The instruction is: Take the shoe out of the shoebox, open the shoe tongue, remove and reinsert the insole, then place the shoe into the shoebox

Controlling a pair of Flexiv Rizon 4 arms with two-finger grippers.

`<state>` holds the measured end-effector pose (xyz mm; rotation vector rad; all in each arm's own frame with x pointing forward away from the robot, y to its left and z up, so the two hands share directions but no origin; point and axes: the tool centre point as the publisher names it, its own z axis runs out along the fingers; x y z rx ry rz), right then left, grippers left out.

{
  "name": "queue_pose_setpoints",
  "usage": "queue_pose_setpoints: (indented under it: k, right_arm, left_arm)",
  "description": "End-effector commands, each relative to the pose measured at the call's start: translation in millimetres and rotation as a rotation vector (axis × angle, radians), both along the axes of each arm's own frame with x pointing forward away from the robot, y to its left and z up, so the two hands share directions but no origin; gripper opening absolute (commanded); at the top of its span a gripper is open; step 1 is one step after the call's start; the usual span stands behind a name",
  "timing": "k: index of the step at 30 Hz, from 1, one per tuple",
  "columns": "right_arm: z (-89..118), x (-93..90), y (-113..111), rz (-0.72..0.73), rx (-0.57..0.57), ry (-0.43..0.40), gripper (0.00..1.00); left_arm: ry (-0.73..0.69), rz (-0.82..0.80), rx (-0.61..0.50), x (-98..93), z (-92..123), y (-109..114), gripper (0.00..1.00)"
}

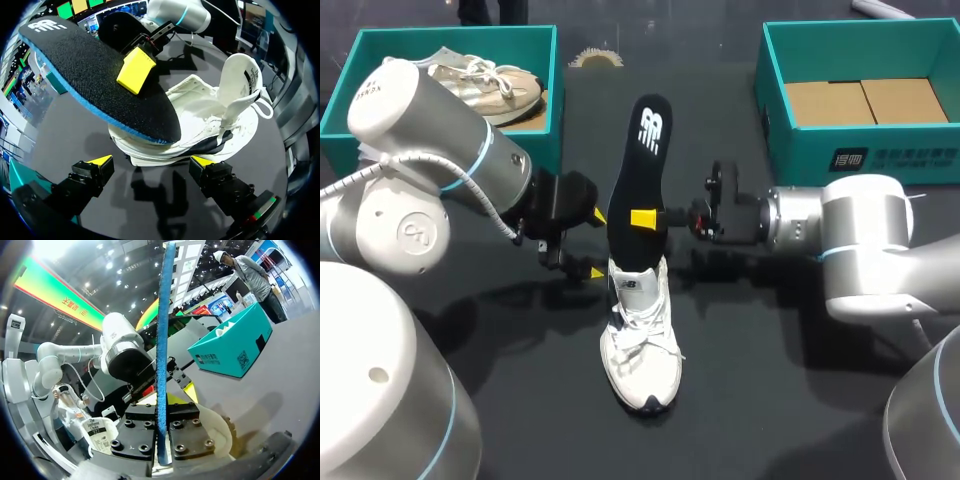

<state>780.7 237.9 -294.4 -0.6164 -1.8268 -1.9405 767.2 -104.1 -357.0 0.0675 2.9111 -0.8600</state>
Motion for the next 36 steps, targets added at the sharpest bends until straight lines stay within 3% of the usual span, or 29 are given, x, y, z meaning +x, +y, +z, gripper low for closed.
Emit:
queue_pose_setpoints:
  k: [1,19,36]
  right_arm:
    - [-4,-1.7,0,-0.009,-0.008,0.005,0.00]
    - [-17,-9.7,-3,0.006,-0.009,0.042,0.00]
    - [-30,-28.8,1,0.028,-0.028,0.094,0.00]
  left_arm:
    - [-0.001,0.000,-0.001,-0.8,-1,0,1.00]
    - [-0.001,0.000,-0.001,-0.8,-1,0,1.00]
    - [-0.001,0.000,-0.001,-0.8,-1,0,1.00]
